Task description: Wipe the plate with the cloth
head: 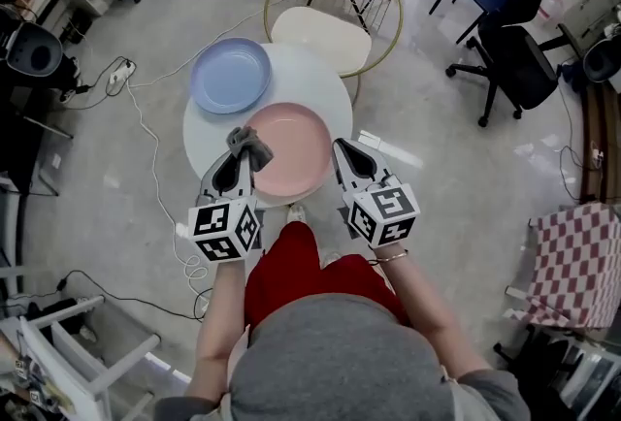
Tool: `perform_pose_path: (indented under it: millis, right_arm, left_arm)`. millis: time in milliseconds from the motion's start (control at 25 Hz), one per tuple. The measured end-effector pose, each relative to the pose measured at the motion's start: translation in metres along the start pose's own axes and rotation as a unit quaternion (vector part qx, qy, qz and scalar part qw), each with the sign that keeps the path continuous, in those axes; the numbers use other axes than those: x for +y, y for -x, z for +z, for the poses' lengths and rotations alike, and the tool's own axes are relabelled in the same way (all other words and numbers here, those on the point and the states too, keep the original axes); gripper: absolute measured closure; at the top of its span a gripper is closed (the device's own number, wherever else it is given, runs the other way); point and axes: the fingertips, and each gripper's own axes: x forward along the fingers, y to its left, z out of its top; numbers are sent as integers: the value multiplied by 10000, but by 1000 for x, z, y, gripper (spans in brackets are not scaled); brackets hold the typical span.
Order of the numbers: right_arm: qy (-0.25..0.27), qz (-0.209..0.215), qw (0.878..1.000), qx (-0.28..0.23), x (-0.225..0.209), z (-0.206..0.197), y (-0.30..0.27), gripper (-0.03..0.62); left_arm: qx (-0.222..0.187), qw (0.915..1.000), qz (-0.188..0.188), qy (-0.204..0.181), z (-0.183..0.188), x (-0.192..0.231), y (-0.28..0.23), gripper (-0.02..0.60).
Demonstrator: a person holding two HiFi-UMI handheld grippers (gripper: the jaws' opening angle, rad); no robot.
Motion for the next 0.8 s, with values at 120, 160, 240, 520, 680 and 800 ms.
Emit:
perform_pose_path:
  millis: [120,160,240,520,680,800]
  right_arm:
    - [-27,-132,9999,74,-4,3,-23,565]
    - [-33,-181,9998,102,-5,4,-30,565]
    - [-40,-292,9994,162,-9,3,-39,565]
    - [-187,-683,9969,342,-31,-6,-51,565]
    - [-327,-806,9952,455,-51,-13,-54,565]
    - [-462,-866,9936,554,-61,-20,-54,565]
  left_arm:
    - [88,9998,-150,-32,6,12,-22,548]
    - [120,9997,-196,-32,7,16,-28,548]
    - [199,9994,-297,-30,8,21,-40,548]
    - [564,9962,-656,-80,-3,20,-77,548]
    - [802,9939,-744,-123,-13,11,-97,548]
    - [1033,9916,-771,-133,-24,6,-106,548]
